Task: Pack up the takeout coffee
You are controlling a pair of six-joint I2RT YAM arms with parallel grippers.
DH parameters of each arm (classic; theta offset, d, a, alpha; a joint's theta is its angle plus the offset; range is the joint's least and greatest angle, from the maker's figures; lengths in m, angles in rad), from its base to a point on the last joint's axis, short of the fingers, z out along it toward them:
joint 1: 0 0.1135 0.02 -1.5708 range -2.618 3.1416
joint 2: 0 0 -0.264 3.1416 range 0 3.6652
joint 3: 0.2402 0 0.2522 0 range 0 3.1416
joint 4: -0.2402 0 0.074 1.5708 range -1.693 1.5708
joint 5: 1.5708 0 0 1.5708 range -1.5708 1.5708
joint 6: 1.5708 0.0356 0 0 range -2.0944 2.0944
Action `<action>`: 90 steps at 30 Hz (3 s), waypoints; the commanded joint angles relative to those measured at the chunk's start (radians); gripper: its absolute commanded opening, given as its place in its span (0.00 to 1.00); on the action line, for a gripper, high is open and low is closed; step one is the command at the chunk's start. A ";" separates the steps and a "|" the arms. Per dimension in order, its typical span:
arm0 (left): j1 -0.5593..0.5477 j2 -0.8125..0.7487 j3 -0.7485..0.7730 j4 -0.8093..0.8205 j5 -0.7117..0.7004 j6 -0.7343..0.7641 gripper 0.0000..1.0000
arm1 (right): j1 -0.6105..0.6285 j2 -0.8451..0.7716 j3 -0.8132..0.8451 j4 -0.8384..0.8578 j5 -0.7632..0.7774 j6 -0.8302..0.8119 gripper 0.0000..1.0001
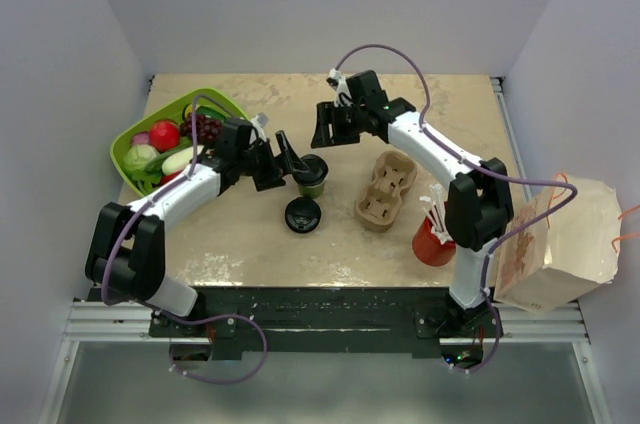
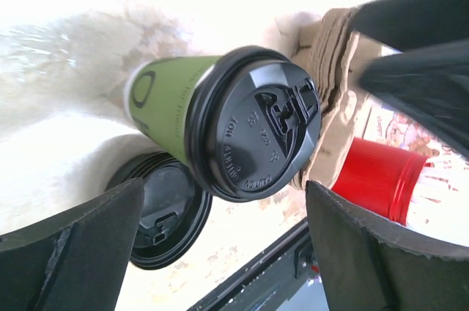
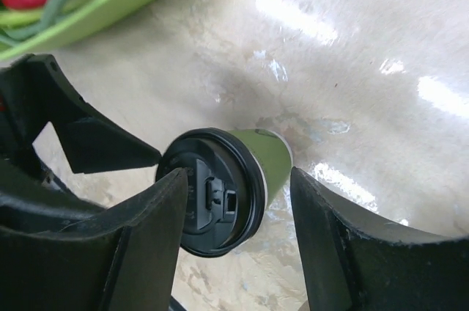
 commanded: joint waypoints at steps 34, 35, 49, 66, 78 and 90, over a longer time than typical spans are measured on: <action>0.011 0.116 0.076 0.003 -0.085 0.050 0.65 | 0.058 -0.133 -0.328 0.216 -0.077 0.290 0.59; 0.002 0.117 0.075 0.003 -0.085 0.050 0.65 | 0.062 -0.131 -0.323 0.219 -0.082 0.293 0.58; -0.040 0.039 -0.029 0.040 -0.079 -0.006 0.61 | 0.076 -0.096 -0.331 0.308 -0.060 0.365 0.10; -0.034 0.005 -0.057 -0.001 -0.090 -0.026 0.60 | 0.065 -0.134 -0.314 0.124 -0.040 0.222 0.41; -0.032 -0.004 -0.063 -0.006 -0.072 -0.035 0.61 | 0.064 -0.105 -0.323 0.148 -0.040 0.249 0.38; -0.032 -0.076 -0.111 0.020 -0.021 -0.041 0.69 | 0.035 0.005 -0.021 0.003 -0.040 -0.001 0.43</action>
